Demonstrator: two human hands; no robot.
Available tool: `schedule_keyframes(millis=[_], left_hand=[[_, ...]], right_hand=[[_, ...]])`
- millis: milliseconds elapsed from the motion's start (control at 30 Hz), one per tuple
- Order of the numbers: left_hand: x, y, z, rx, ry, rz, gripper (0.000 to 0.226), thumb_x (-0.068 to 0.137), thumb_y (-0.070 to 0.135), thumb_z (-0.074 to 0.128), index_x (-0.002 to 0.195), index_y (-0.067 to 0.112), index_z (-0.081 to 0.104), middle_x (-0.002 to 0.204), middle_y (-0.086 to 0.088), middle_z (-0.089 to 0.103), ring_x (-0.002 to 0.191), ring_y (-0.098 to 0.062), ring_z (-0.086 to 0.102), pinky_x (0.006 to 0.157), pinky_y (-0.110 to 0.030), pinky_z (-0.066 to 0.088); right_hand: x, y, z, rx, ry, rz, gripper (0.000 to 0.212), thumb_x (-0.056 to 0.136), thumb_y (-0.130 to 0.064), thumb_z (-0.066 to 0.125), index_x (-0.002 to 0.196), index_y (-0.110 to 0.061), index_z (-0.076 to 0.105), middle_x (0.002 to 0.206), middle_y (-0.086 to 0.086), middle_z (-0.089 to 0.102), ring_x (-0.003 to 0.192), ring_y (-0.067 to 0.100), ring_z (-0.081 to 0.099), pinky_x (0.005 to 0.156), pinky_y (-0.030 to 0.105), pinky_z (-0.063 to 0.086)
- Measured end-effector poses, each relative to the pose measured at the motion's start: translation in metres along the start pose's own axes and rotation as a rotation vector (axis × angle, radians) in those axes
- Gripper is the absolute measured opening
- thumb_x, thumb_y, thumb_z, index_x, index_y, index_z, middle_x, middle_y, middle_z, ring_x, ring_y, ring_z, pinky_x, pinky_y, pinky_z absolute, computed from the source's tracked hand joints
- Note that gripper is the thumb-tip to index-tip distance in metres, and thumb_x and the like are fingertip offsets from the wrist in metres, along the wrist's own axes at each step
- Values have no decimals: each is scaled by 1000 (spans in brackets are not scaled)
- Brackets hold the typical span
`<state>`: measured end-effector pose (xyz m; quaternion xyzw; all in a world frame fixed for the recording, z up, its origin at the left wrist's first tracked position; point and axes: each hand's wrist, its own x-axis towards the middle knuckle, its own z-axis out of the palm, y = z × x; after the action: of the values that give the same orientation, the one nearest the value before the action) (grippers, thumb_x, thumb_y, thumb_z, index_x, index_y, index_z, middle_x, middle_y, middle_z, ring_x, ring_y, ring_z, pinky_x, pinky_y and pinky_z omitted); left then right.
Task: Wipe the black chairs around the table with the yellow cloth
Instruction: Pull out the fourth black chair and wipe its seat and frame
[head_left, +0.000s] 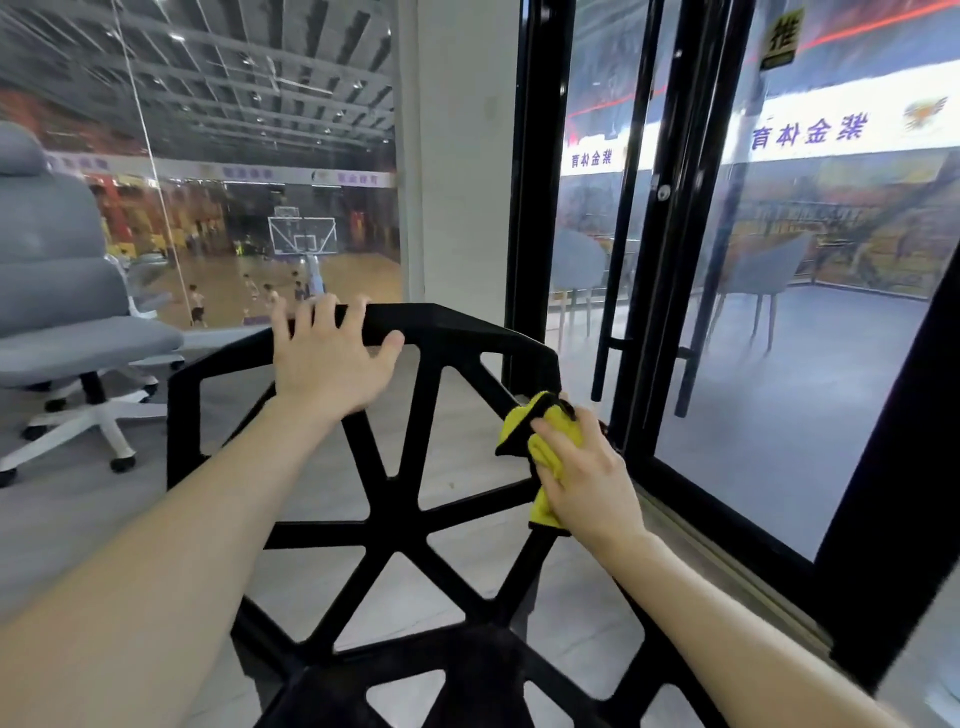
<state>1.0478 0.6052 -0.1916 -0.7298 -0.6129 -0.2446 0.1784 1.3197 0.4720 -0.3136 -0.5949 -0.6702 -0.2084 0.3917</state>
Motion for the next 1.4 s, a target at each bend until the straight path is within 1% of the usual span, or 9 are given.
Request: schedule_keyframes(millis=[167,300,467,600,733,900,1000,1167,1400], left_hand=[[-3,23,3,-35,70,7,100,90,78,27,157,5,43,159,-13,49,153,-34,35,133,-53,13],[-4,11,4,-45,83,47,86,95,64,36,158,7,41,160,-11,47,154,-33,35,134,-52,13],[-8,20,4,-19,66,64,83,95,53,54,161,6,34,164,-12,40,157,-34,27,135,-52,6],[-9,6,2,15,28,131,93,89,44,59,166,5,24,170,-15,31,162,-33,19,135,-52,4],[-39,-7,4,50,22,245,96,97,46,54,173,14,6,181,-16,-3,168,-31,-6,136,-51,1],[-143,-44,42,-21,79,255,58,94,27,59,147,5,53,153,-20,47,147,-40,42,127,-52,30],[-173,-80,73,79,-136,234,55,89,36,44,129,6,67,122,-12,69,117,-37,61,112,-51,42],[-171,-91,84,119,-187,256,49,82,42,51,117,11,67,108,-5,68,102,-31,61,96,-46,42],[-176,-77,89,93,-148,201,38,79,45,60,103,14,61,97,1,61,97,-28,56,96,-46,39]], right_hand=[[96,-19,-23,106,210,100,45,104,-29,65,148,-31,57,159,0,38,122,30,62,102,45,57],[19,-13,-3,66,-9,103,62,103,-37,66,159,-41,39,164,2,30,126,34,61,100,46,56],[24,-1,-35,-133,-70,34,36,101,-29,60,137,-30,57,126,8,58,96,36,68,78,43,57],[87,-30,-12,-85,32,-179,50,98,-16,66,147,-24,57,154,12,49,148,37,40,122,52,36],[-6,11,21,-317,-180,-402,54,91,5,67,140,-18,66,171,14,33,164,35,10,131,62,11],[-41,-19,40,-163,-42,-53,57,96,4,63,148,-20,59,167,14,37,164,34,11,130,62,13],[-71,-110,103,-24,-137,-102,62,95,3,53,154,-18,54,168,20,33,163,40,10,127,68,16],[-85,-73,97,-269,-242,-408,78,89,1,44,165,-17,37,177,17,9,164,39,1,128,66,13],[-107,-50,66,-168,-67,158,100,84,20,60,169,-19,25,176,20,8,165,36,-5,130,59,19]])
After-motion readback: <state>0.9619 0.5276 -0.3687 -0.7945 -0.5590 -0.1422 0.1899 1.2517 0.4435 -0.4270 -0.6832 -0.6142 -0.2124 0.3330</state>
